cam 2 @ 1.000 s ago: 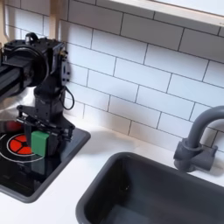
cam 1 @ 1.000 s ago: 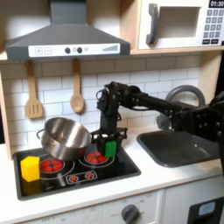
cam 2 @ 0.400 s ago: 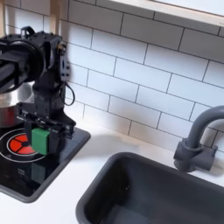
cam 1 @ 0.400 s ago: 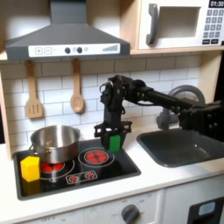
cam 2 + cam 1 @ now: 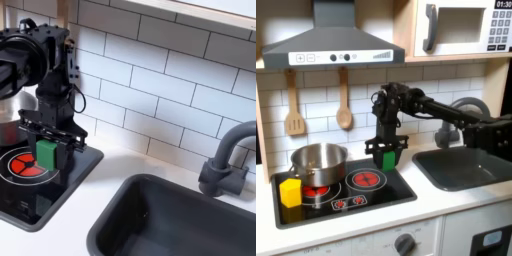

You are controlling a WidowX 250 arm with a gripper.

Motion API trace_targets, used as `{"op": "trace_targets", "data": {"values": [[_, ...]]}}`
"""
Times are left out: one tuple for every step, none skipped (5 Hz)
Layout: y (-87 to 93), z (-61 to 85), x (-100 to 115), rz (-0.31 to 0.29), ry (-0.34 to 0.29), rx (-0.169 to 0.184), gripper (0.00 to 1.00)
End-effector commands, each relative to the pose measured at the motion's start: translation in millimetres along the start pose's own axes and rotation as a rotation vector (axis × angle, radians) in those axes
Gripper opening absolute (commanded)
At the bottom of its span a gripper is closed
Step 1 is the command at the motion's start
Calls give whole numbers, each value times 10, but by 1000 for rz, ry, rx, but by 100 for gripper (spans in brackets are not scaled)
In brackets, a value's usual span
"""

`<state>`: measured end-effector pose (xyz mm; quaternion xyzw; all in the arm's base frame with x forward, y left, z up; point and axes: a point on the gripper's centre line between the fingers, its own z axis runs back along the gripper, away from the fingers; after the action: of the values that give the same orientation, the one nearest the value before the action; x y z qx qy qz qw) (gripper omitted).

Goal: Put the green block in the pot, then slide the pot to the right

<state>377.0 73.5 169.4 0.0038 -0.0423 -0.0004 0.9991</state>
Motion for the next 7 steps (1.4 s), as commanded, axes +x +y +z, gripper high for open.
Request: {"op": "trace_targets", "data": {"values": [[87, 180, 29, 12, -49, 10, 0], [69, 254, 54, 7, -73, 7, 0], [219, 270, 54, 48, -80, 20, 0], [328, 316, 87, 61, -97, 26, 0], [421, 429, 115, 79, -132, 38, 0], [528, 538, 100, 100, -158, 49, 0], [646, 573, 119, 122, -171, 65, 0]]}}
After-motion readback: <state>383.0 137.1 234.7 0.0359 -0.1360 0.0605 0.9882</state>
